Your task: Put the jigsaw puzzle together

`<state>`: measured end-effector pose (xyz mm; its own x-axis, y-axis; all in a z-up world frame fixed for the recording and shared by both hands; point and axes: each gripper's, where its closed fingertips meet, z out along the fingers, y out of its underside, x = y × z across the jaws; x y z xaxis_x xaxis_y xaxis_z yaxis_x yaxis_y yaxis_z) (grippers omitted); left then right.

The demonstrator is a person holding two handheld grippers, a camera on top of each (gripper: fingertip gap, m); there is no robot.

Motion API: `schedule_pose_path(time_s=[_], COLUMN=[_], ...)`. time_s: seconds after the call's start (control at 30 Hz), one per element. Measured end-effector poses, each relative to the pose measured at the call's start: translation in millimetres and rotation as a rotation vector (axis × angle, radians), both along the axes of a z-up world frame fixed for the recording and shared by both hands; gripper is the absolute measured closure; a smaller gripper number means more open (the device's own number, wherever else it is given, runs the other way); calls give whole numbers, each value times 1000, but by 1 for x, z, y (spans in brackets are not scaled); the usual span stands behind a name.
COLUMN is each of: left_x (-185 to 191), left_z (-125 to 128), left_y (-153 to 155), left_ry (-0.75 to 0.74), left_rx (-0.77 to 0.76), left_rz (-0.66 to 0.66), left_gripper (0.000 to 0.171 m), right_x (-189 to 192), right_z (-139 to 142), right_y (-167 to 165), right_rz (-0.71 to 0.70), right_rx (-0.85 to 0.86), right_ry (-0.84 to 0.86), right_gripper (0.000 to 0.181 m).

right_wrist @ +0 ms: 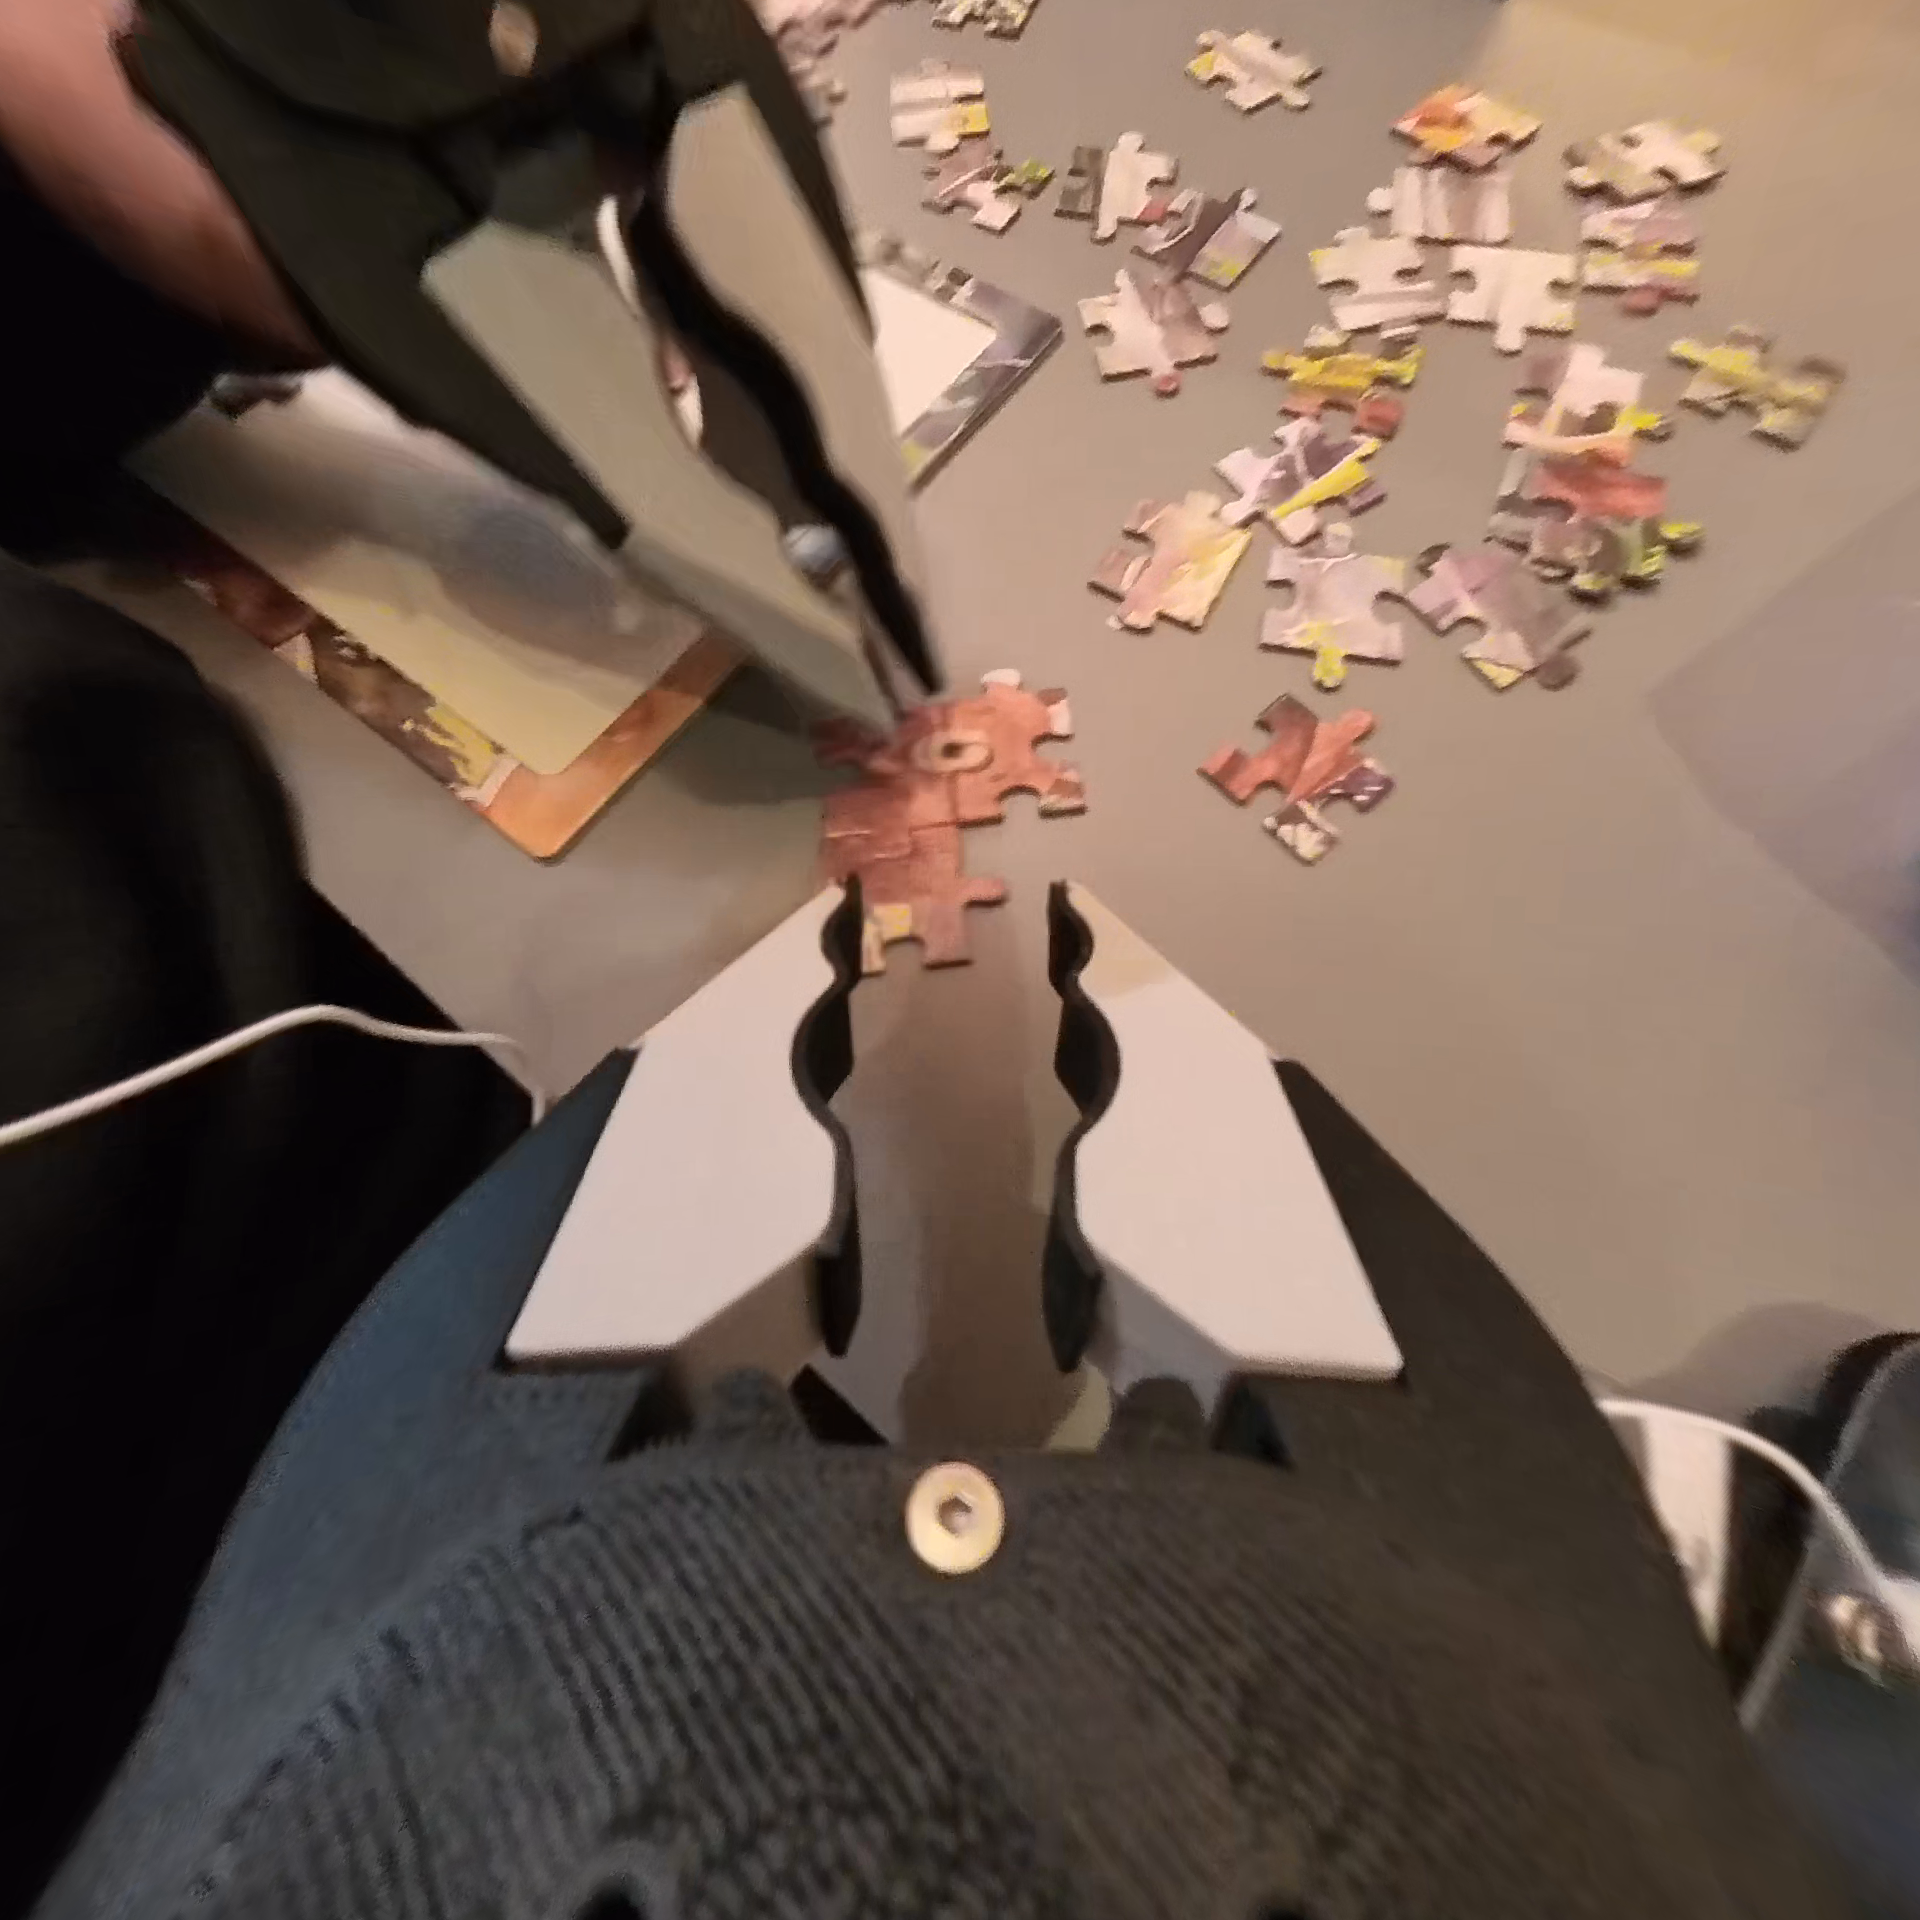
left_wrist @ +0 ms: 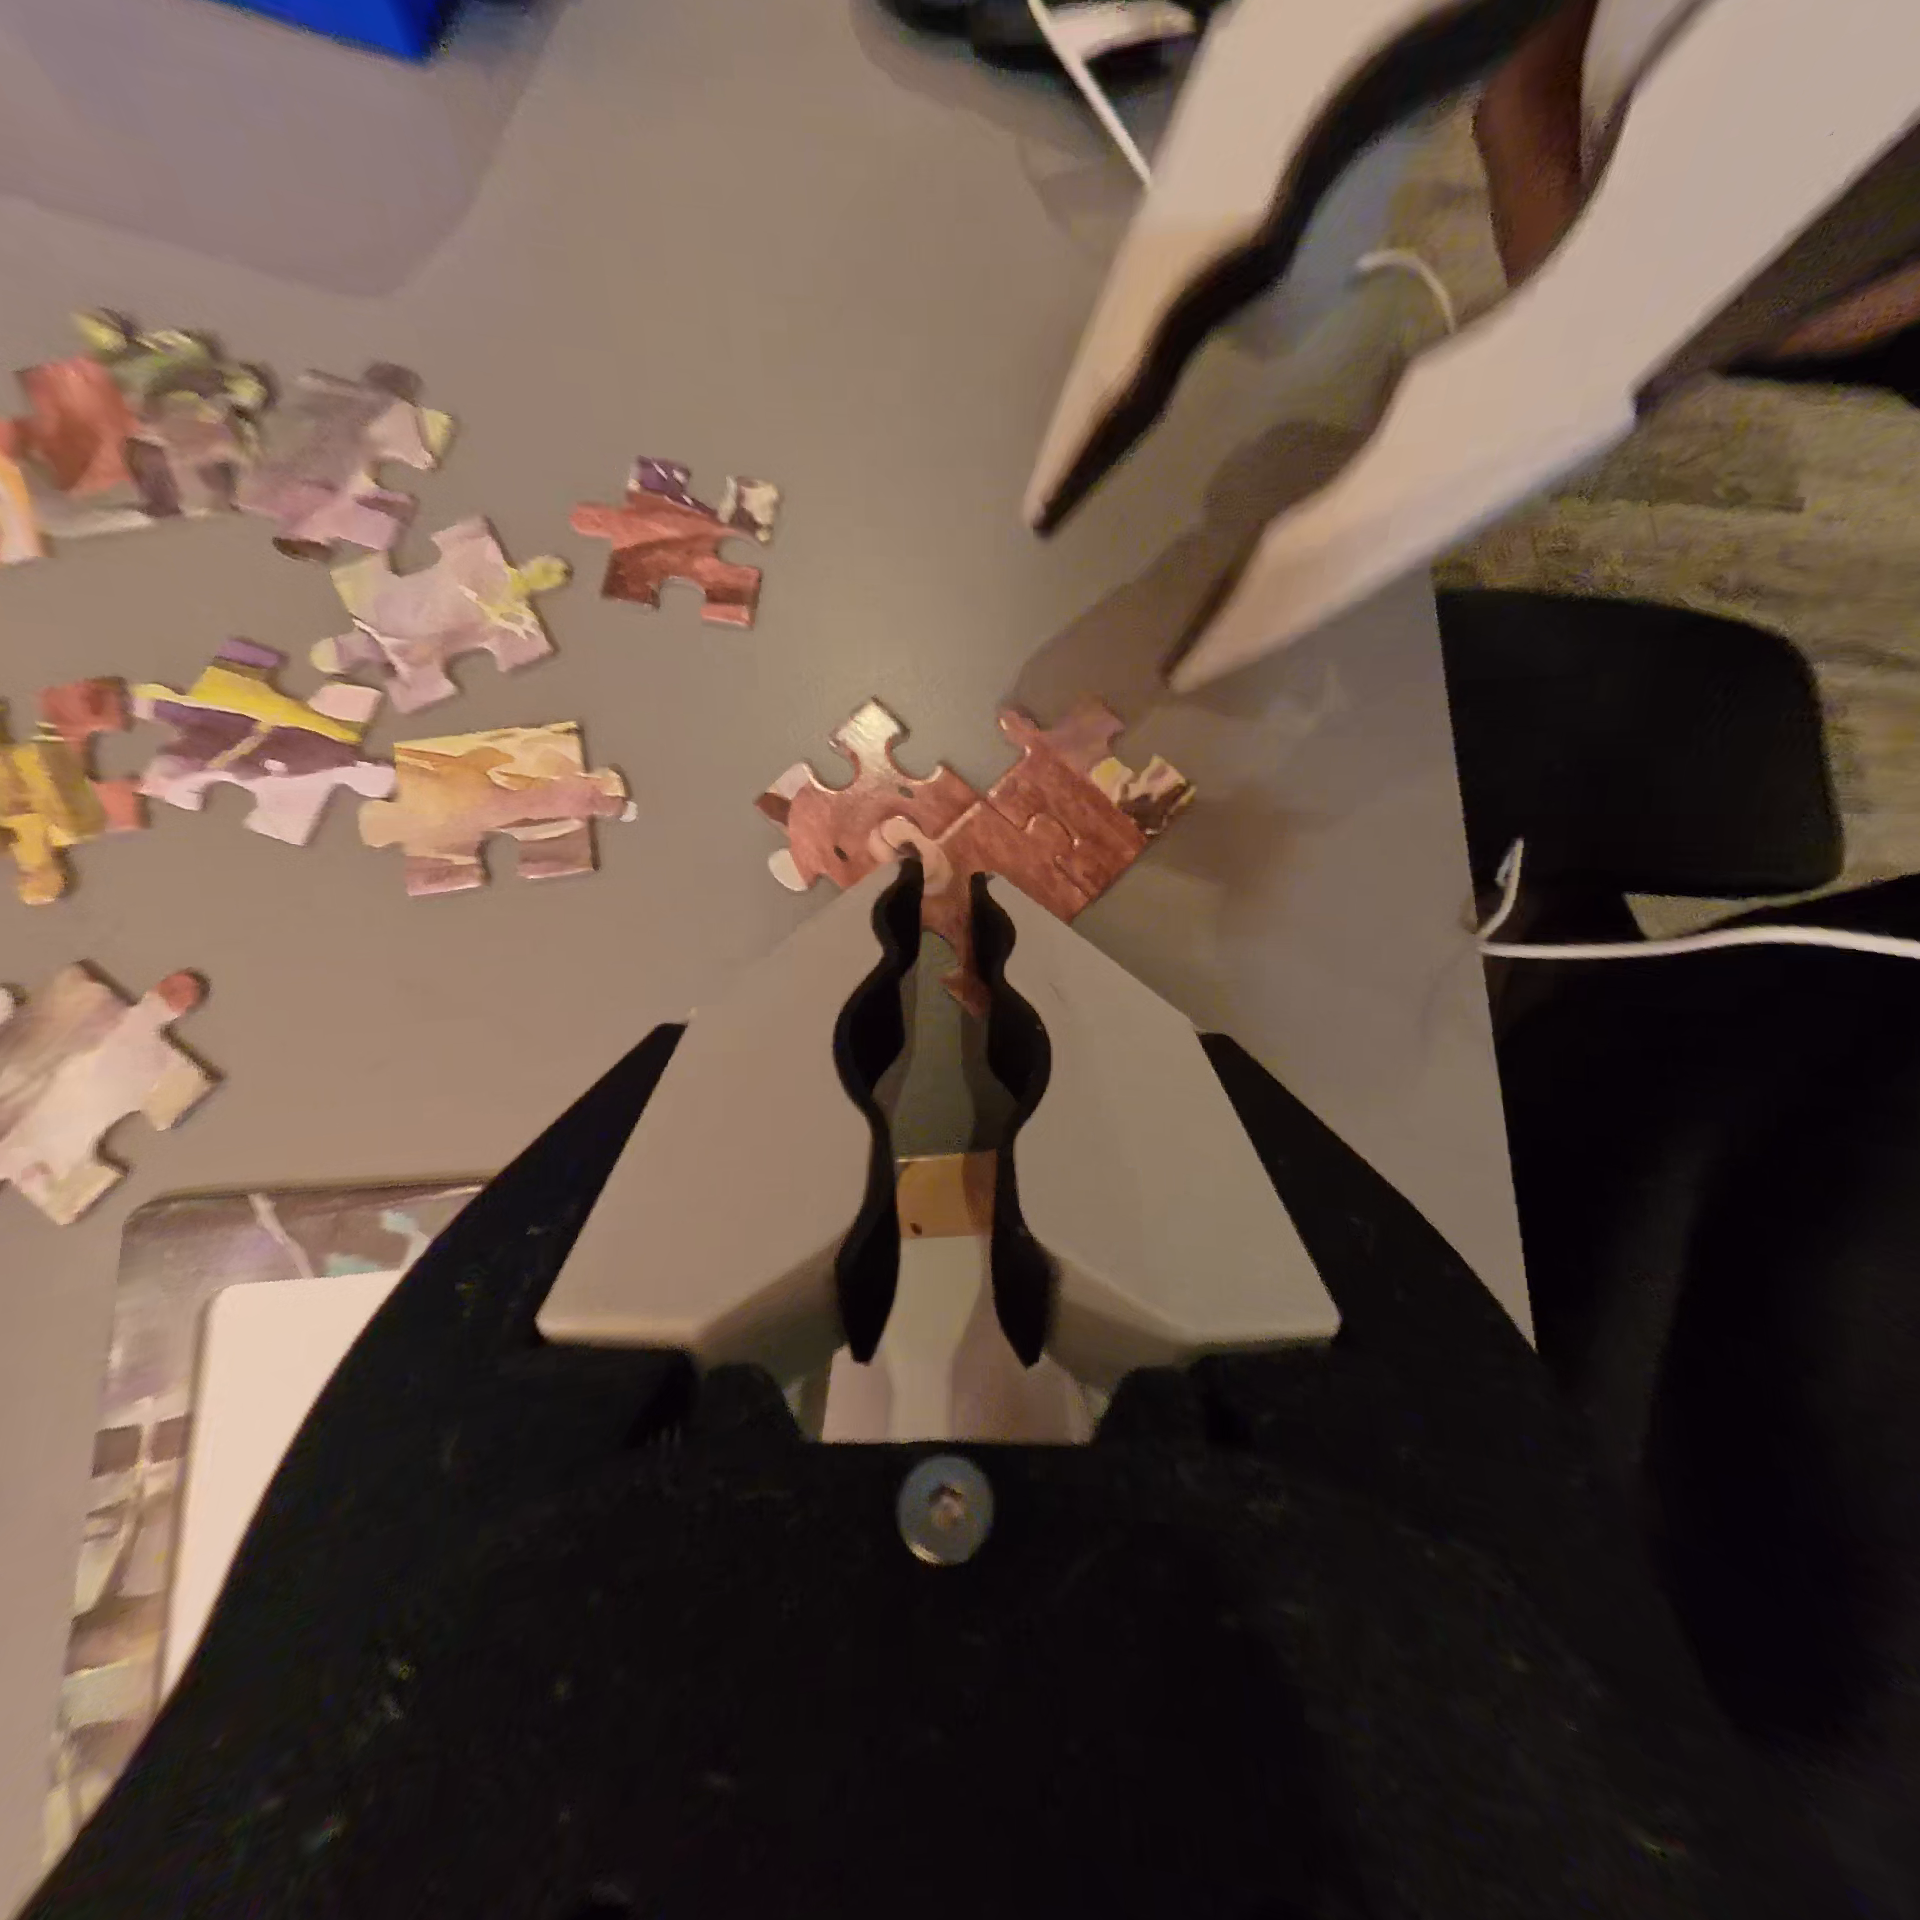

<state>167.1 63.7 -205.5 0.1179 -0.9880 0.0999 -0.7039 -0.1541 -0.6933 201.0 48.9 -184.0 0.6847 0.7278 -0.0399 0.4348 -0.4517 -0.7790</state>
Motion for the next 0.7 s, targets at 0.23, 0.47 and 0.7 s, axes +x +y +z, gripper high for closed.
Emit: schedule_pose_path(time_s=[0.23, 0.47, 0.7], left_x=[-14, -43, -72], left_z=[39, 54, 62], left_y=[29, 32, 28], left_ry=[-140, -181, -221], left_rx=[-5, 34, 49], left_rz=[155, 238, 308], left_gripper=[163, 162, 161], right_x=[-14, 8, 18], right_z=[-25, -26, 16], right_y=[-7, 2, 13], right_rz=[28, -28, -62], right_rx=[52, 43, 197], right_ry=[-167, -193, -224], right_gripper=[144, 142, 144])
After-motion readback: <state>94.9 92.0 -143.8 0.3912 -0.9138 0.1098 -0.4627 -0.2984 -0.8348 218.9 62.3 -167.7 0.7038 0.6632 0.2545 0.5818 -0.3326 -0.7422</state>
